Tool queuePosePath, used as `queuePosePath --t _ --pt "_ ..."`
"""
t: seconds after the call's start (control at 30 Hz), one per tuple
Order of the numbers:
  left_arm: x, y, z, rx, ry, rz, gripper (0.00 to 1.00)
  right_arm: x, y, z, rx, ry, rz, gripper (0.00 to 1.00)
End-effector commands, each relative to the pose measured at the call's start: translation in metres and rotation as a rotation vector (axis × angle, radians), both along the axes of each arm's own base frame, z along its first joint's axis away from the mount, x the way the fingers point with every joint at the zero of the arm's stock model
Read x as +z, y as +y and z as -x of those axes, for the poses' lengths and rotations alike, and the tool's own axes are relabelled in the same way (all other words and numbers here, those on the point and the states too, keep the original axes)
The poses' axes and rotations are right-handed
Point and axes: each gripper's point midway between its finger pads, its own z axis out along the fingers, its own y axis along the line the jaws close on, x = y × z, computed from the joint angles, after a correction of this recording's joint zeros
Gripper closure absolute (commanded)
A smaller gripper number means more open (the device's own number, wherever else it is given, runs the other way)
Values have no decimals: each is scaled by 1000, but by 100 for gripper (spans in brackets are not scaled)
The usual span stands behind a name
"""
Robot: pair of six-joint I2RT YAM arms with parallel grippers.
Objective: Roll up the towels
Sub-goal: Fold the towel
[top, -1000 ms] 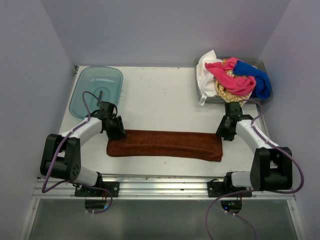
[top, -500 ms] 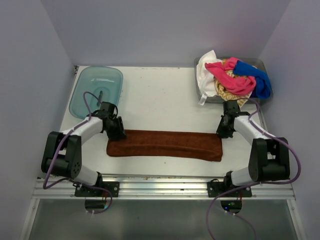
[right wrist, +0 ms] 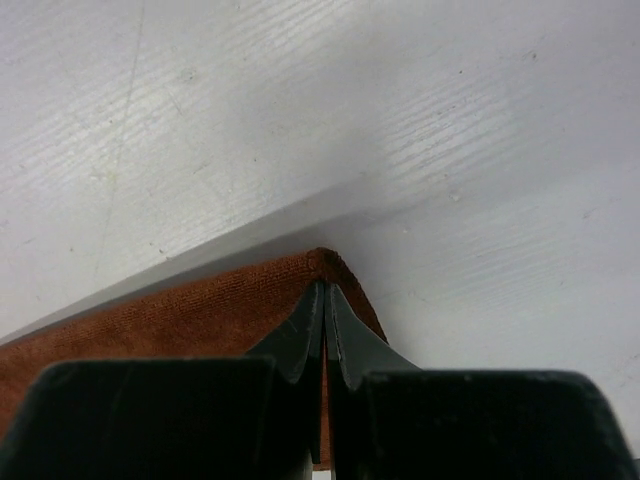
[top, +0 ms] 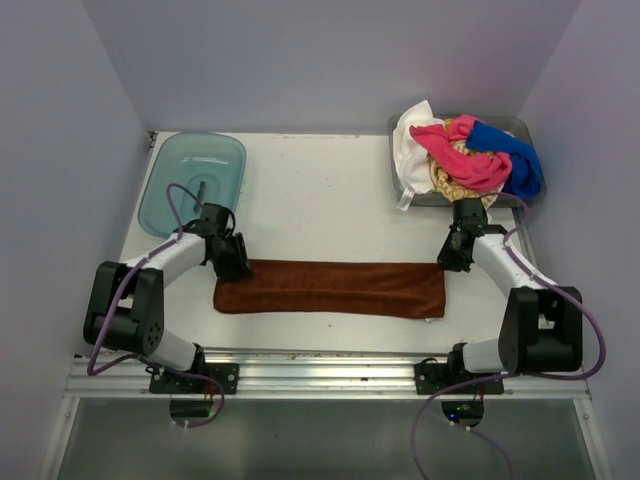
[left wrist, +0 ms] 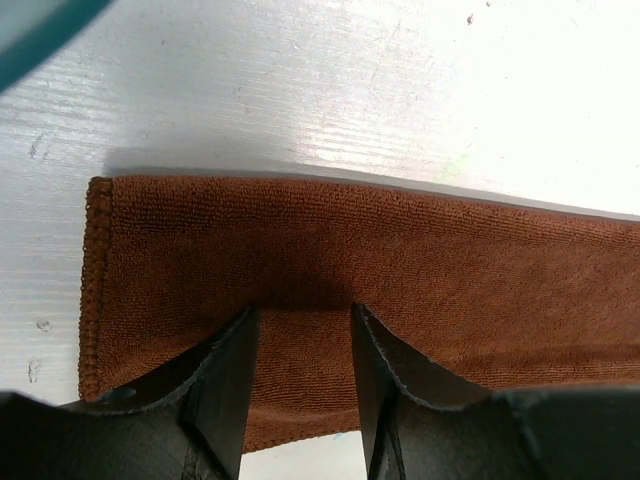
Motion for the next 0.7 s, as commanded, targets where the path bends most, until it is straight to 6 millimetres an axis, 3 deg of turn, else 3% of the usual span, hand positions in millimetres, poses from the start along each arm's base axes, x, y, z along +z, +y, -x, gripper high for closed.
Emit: queuePosePath --t 0.0,0.03,0.3,0.57,0.67 --pt "-29 8 18 3 84 -42 54 18 -8 -18 -42 -92 26 100" --pt "-29 10 17 7 85 -54 54 19 -17 -19 -77 -97 26 100" --pt "-24 16 14 19 98 -93 54 15 -33 -22 -137 -91 53 100" --pt "-22 15 12 22 92 -91 54 13 -39 -23 -143 -83 72 100" --pt "-18 15 9 24 76 -88 53 17 -43 -20 -144 -79 96 85"
